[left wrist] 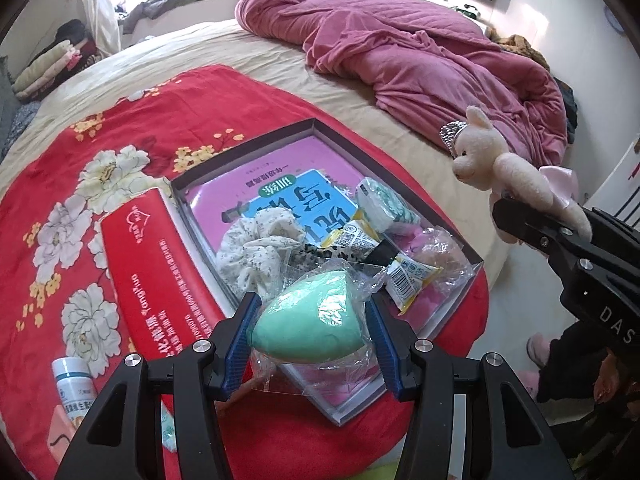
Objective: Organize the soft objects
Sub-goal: 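Lower the sponge and teddy bear with both tools into the box lid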
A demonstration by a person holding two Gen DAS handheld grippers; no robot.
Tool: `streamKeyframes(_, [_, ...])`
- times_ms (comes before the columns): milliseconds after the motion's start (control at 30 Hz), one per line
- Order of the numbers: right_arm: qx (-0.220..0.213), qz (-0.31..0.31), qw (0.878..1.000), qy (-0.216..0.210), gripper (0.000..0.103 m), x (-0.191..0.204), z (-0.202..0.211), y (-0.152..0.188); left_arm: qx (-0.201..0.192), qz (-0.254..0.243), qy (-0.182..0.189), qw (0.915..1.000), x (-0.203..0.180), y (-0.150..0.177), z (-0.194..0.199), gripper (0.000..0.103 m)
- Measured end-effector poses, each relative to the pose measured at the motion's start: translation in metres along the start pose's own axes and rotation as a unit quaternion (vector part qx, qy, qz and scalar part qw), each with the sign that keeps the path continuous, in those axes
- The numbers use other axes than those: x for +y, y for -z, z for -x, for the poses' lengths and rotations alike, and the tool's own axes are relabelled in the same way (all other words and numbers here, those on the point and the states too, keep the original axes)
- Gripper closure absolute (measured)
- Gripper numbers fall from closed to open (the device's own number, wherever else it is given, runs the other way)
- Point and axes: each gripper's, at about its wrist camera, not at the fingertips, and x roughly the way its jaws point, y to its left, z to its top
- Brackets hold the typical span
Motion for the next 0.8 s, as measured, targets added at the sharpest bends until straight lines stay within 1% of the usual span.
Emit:
streamKeyframes(400, [0.029,-0.013,0.999,0.016,0.073,-0.009,-0.034,0.014,0.021,-0.005,-0.005,0.9998,-0.002,0.0,-0.029,0.047])
streamKeyframes(567, [0.039,-0.014,0.998,0.039,0.073,-0.012,-0.048,0.016,0.026,-0.007,-0.007,0.9996,-0.001,0.0,-0.036,0.047])
streamKeyframes(700, [0.055,-0.022,0.997,0.045,0.073,-0.014,-0.063,0.018,0.031,-0.008,-0.006,0.9995,-0.001,0.001,-0.043,0.047])
streamKeyframes(800, [0.066,-0.004,0.996,0.059,0.073,-0.008,-0.075,0.022,0.034,-0.008,-0.005,0.9994,0.001,0.003,-0.046,0.047])
